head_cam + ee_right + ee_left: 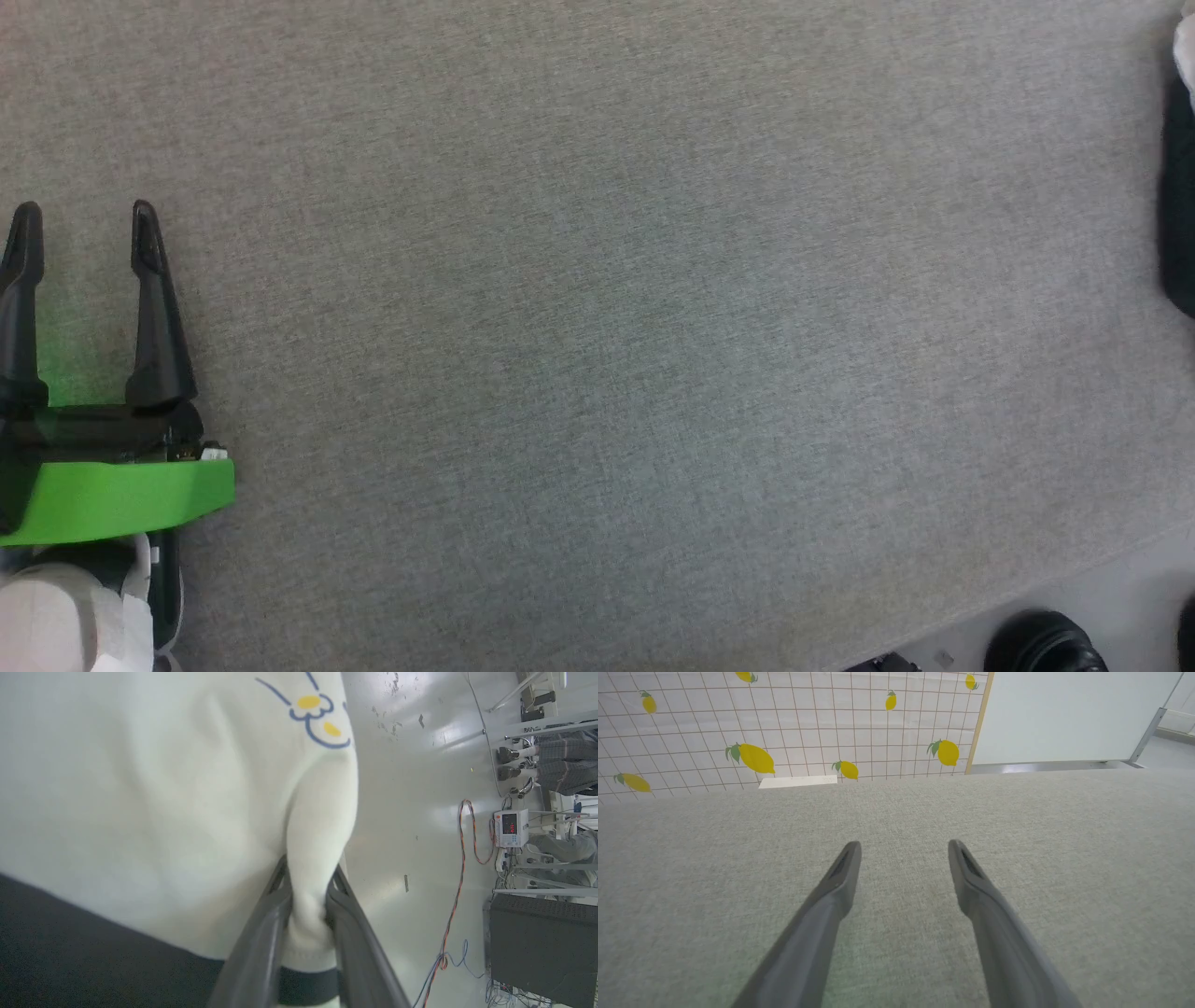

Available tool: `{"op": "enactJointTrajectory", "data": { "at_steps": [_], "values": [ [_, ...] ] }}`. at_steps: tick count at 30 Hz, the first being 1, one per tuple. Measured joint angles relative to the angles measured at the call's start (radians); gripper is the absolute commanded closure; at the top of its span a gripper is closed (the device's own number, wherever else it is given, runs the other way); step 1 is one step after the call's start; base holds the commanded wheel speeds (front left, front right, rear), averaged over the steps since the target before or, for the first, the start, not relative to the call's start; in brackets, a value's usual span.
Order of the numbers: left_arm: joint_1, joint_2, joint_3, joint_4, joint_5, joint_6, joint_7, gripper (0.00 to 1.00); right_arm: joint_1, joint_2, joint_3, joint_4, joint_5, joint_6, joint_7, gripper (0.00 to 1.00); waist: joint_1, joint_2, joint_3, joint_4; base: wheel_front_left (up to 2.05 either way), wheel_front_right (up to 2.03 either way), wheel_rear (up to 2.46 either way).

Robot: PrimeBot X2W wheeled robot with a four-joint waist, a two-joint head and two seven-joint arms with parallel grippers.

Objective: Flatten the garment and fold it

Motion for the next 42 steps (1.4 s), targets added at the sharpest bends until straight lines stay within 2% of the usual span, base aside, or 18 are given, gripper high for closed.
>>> {"op": "enactJointTrajectory", "data": {
  "at_steps": [1, 4, 10, 14, 19, 25, 28, 33, 38, 42],
  "values": [
    [0.0, 0.0, 0.0, 0.0, 0.0, 0.0, 0.0, 0.0, 0.0, 0.004, -0.013, 0.0, -0.015, 0.0, -0.009, 0.0, 0.0, 0.0, 0.002, 0.003, 0.0, 0.0, 0.0],
    [0.001, 0.001, -0.003, 0.003, 0.0, 0.001, 0.001, 0.0, 0.0, 0.019, -0.092, 0.001, -0.093, 0.0, -0.033, 0.0, 0.0, 0.0, -0.005, 0.006, 0.0, 0.0, 0.0],
    [0.002, -0.006, -0.013, 0.037, -0.009, 0.006, -0.021, 0.0, -0.003, 0.021, -0.145, -0.031, -0.106, 0.0, -0.126, 0.0, 0.0, 0.0, -0.044, 0.006, 0.0, 0.0, 0.0],
    [0.009, -0.031, -0.018, 0.091, -0.026, 0.015, -0.06, 0.0, -0.032, 0.047, -0.077, -0.145, -0.019, 0.0, -0.265, 0.0, 0.0, 0.0, -0.105, 0.01, 0.0, 0.0, 0.0],
    [0.017, -0.059, -0.029, 0.155, -0.055, 0.019, -0.093, 0.0, -0.031, 0.083, 0.025, -0.29, 0.117, 0.0, -0.339, 0.0, 0.0, 0.0, -0.18, 0.023, 0.0, 0.0, 0.0],
    [0.025, -0.083, -0.041, 0.213, -0.064, 0.019, -0.126, 0.0, 0.011, 0.206, 0.034, -0.518, 0.283, 0.0, -0.373, 0.0, -0.0001, 0.0, -0.286, 0.054, 0.0, 0.0, 0.0],
    [0.026, -0.092, -0.047, 0.24, -0.068, 0.018, -0.135, 0.0, 0.075, 0.28, 0.02, -0.618, 0.318, 0.0, -0.382, 0.0, -0.0002, 0.0, -0.334, 0.077, 0.0, 0.0, 0.0],
    [0.026, -0.105, -0.043, 0.273, -0.075, 0.02, -0.146, 0.0, 0.208, 0.419, 0.015, -0.759, 0.314, -0.001, -0.404, 0.0, -0.0002, 0.0, -0.402, 0.129, 0.0, 0.0, 0.0],
    [0.024, -0.114, -0.042, 0.305, -0.076, 0.034, -0.152, 0.0, 0.325, 0.571, 0.011, -0.821, 0.296, -0.001, -0.457, 0.0, -0.0002, -0.0001, -0.459, 0.19, 0.0, 0.0, 0.0],
    [0.021, -0.12, -0.047, 0.34, -0.078, 0.035, -0.152, 0.0, 0.409, 0.607, 0.01, -0.815, 0.298, -0.001, -0.51, 0.0, -0.0002, 0.0, -0.498, 0.234, 0.0, 0.0, 0.0]
  ]
}}
